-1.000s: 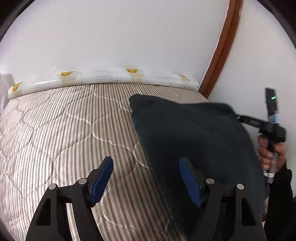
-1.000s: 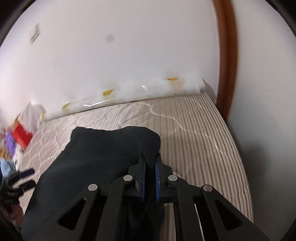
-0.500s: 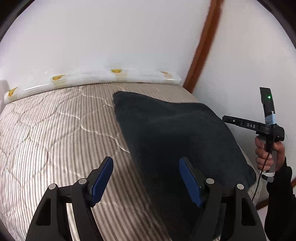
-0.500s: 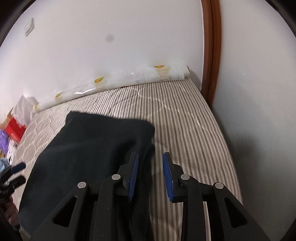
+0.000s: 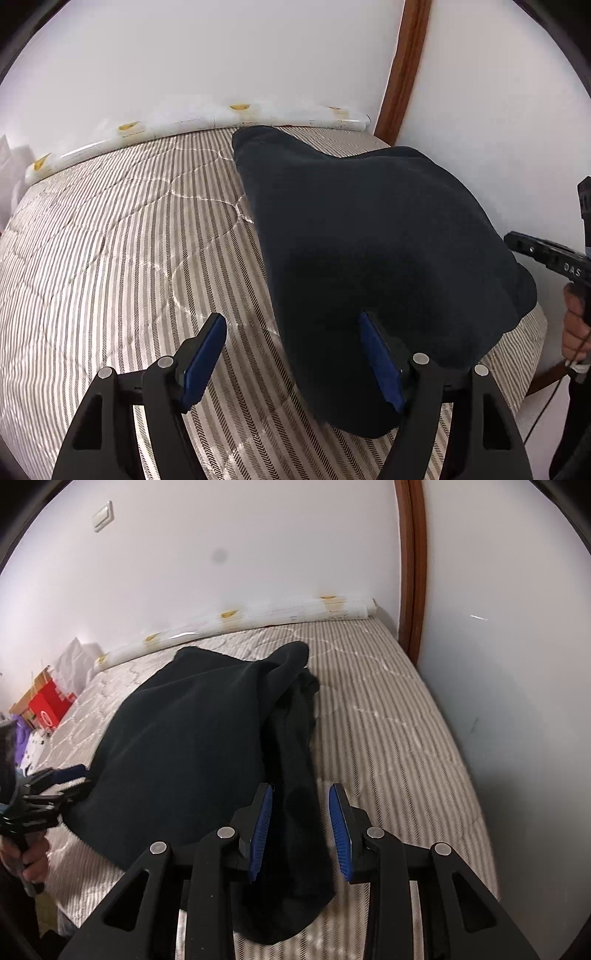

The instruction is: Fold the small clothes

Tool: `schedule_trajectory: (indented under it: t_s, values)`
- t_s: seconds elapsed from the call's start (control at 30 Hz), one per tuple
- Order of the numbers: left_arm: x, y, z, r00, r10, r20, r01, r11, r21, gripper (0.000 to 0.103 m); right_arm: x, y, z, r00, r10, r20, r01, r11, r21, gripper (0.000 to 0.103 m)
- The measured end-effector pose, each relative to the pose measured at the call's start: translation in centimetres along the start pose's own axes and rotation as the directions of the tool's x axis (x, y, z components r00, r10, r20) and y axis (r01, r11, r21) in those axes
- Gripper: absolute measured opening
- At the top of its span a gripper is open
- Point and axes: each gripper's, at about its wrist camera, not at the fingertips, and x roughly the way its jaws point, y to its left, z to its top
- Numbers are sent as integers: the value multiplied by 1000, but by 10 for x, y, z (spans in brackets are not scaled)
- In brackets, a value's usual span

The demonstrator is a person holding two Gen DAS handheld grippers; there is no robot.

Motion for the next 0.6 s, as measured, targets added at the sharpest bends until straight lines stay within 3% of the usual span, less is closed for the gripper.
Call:
schedule_trajectory:
  t_s: [0.3, 0.33, 0.4, 0.43, 0.5, 0.57, 0.6]
  values:
    - [-2, 8, -2, 999, -47, -4, 47, 998, -43, 73, 22, 21, -10, 999, 37, -10, -37, 999, 14, 32]
    - [-2, 8, -2, 999, -50, -4, 50, 998, -48, 73, 25, 20, -9, 999, 50, -8, -50, 998, 34, 30]
    - [-1, 10, -1, 998, -58, -5, 57, 997, -56, 73, 30, 22, -4, 993, 112, -25, -110, 993, 48, 3]
    - [-1, 10, -1, 998, -61, -3, 61, 997, -56, 73, 30, 23, -3, 991, 130, -24, -129, 991, 34, 3]
    - [-2, 12, -1, 998, -68, -3, 67, 996, -54, 73, 11, 31, -2, 989, 134, 58, -132, 990, -46, 2]
    - [-2, 13, -1, 997, -75, -7, 75, 995, -59, 73, -7, 22, -1, 982, 160, 98, -157, 987, -43, 2]
    - [-2, 14, -1, 997, -81, -7, 80, 995, -60, 73, -10, 14, -3, 988, 123, 95, -120, 992, -32, 2]
